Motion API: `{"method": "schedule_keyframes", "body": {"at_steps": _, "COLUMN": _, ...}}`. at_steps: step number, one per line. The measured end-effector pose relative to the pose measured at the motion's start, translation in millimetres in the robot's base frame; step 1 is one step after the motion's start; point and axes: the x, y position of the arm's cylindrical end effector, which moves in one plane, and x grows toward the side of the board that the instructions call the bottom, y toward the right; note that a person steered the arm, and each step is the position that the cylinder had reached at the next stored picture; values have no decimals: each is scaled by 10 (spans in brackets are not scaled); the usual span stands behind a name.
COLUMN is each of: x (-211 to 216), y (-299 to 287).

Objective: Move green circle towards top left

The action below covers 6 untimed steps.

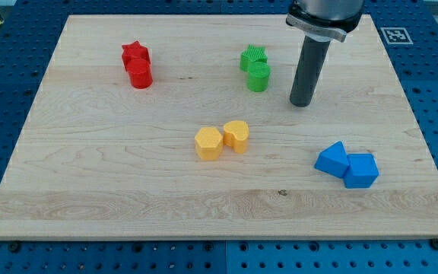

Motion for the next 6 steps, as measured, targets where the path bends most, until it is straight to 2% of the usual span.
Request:
{"method": "schedule_keyframes", "body": {"at_steps": 1, "x": -297, "y": -341}}
{"method": "schedule_keyframes", "body": {"at_steps": 2, "x": -400, "y": -520}}
{"method": "schedule_keyframes", "body": {"at_steps": 6, "x": -401, "y": -976}}
